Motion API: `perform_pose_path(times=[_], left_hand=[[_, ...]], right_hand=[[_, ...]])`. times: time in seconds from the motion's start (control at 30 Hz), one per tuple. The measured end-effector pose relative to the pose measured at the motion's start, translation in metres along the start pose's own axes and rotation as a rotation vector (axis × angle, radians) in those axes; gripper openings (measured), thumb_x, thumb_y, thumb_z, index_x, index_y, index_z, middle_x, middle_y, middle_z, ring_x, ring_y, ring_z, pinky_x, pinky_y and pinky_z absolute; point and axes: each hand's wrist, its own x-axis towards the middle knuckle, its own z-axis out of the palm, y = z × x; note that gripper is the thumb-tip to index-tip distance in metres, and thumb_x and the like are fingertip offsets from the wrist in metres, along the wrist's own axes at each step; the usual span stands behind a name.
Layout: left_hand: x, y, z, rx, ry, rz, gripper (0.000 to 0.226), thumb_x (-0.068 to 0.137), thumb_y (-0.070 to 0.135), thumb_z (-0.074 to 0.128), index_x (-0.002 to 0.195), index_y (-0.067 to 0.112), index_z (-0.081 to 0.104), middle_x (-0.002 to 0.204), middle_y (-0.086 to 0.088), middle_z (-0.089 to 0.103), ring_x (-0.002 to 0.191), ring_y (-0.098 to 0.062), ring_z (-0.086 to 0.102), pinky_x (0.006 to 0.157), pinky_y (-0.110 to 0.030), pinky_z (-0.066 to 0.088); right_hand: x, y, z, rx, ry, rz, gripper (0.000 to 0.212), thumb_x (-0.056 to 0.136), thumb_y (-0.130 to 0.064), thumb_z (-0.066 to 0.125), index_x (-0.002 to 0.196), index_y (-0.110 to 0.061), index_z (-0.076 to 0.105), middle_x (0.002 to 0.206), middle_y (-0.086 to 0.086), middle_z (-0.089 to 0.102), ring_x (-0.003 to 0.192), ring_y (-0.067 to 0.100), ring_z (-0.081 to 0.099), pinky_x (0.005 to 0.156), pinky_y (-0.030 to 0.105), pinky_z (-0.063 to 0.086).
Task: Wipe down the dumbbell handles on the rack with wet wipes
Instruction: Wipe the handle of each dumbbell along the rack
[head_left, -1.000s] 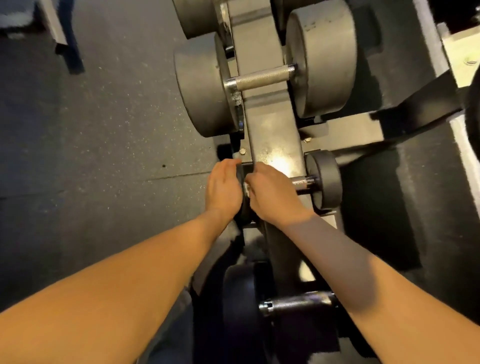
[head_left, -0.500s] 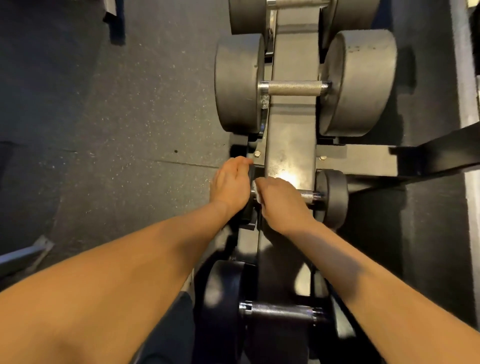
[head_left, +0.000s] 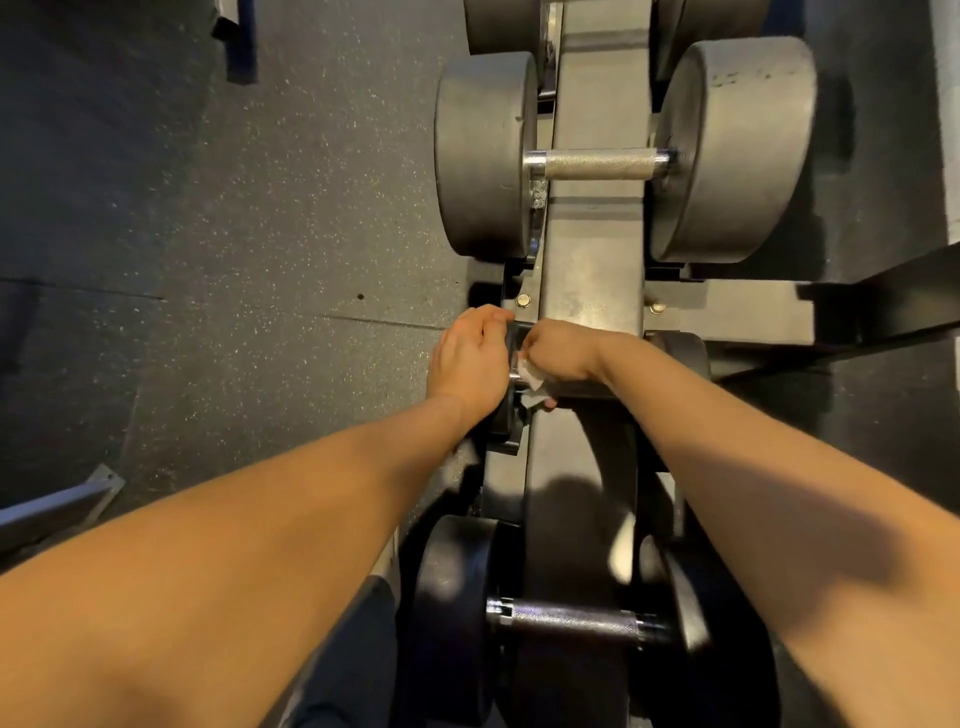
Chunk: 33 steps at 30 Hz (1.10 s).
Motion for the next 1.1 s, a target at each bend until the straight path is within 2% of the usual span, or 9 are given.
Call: perform_pose_path(times=[0.23,0.3,0.37,0.47,0.63,0.77,0.87,1.0,1.1], left_hand=[[0.002,-0.003,0.002,0.008,0.006,0.006,0.038,0.105,0.035,0.034,0.118,0.027,0.069,0.117,0.001,0.066,0.108,-0.019,0.061,0.102,-0.047,0.050],[0.002,-0.005,0.002,0.016,0.009,0.010,0.038,0.106,0.035,0.034,0.117,0.027,0.069,0.116,0.002,0.066,0.108,-0.019,0.061,0.102,-0.046,0.050],[0.002,-0.005,0.003,0.021,0.011,0.006,0.037,0.107,0.034,0.034,0.117,0.028,0.068,0.116,0.002,0.066,0.108,-0.018,0.061,0.102,-0.046,0.050],[0.002,-0.003,0.002,0.037,0.003,0.008,0.036,0.107,0.034,0.034,0.117,0.029,0.068,0.115,0.003,0.066,0.109,-0.019,0.061,0.103,-0.047,0.049],[0.001,-0.001,0.000,0.033,-0.012,0.000,0.045,0.098,0.043,0.029,0.115,0.031,0.069,0.112,0.001,0.067,0.107,-0.022,0.063,0.099,-0.050,0.051],[0.000,-0.001,0.000,0.028,-0.010,0.010,0.038,0.105,0.036,0.033,0.114,0.028,0.068,0.108,0.003,0.067,0.104,-0.019,0.063,0.099,-0.047,0.052],[0.001,-0.003,0.001,0.046,-0.005,0.013,0.040,0.103,0.039,0.031,0.114,0.029,0.069,0.110,0.003,0.067,0.105,-0.020,0.063,0.100,-0.048,0.051],[0.004,-0.006,0.002,0.067,0.005,0.002,0.047,0.096,0.049,0.028,0.112,0.034,0.069,0.112,0.005,0.068,0.108,-0.021,0.062,0.100,-0.050,0.051],[0.004,-0.004,0.001,0.045,-0.009,0.003,0.041,0.101,0.042,0.031,0.111,0.031,0.070,0.110,0.004,0.068,0.105,-0.020,0.062,0.099,-0.050,0.051]], right_hand=[[-0.038,0.020,0.065,-0.433,0.655,-0.204,0.003,0.094,-0.015,0.062,0.097,-0.015,0.059,0.086,0.004,0.064,0.078,0.027,0.061,0.072,0.038,0.045],[-0.044,0.030,0.078,-0.533,0.719,-0.235,0.023,0.079,-0.006,0.073,0.100,-0.013,0.066,0.093,0.007,0.069,0.085,0.028,0.064,0.086,0.041,0.049],[-0.045,0.033,0.080,-0.546,0.713,-0.280,0.038,0.074,-0.005,0.077,0.111,-0.011,0.069,0.108,0.008,0.071,0.097,0.029,0.066,0.096,0.043,0.049],[-0.042,0.030,0.062,-0.438,0.640,-0.343,0.004,0.094,-0.019,0.064,0.096,-0.017,0.066,0.091,0.003,0.067,0.084,0.024,0.061,0.078,0.037,0.047],[-0.016,0.025,0.026,-0.133,0.350,-0.186,0.032,0.107,-0.032,0.045,0.077,-0.025,0.055,0.070,-0.005,0.054,0.073,0.023,0.057,0.065,0.032,0.035],[-0.017,0.022,0.048,-0.233,0.565,-0.090,0.029,0.108,-0.031,0.042,0.094,-0.017,0.063,0.079,0.000,0.057,0.074,0.024,0.056,0.068,0.033,0.037],[-0.041,0.027,0.074,-0.449,0.758,-0.185,0.004,0.095,-0.017,0.062,0.097,-0.014,0.065,0.086,0.004,0.064,0.080,0.025,0.061,0.078,0.037,0.045],[-0.055,0.042,0.057,-0.634,0.775,-0.306,0.014,0.081,-0.009,0.065,0.094,-0.012,0.071,0.088,0.008,0.071,0.091,0.031,0.062,0.095,0.046,0.046],[-0.070,0.053,0.032,-0.752,0.766,-0.212,0.009,0.080,-0.012,0.067,0.087,-0.010,0.072,0.086,0.010,0.069,0.092,0.033,0.061,0.094,0.047,0.045]])
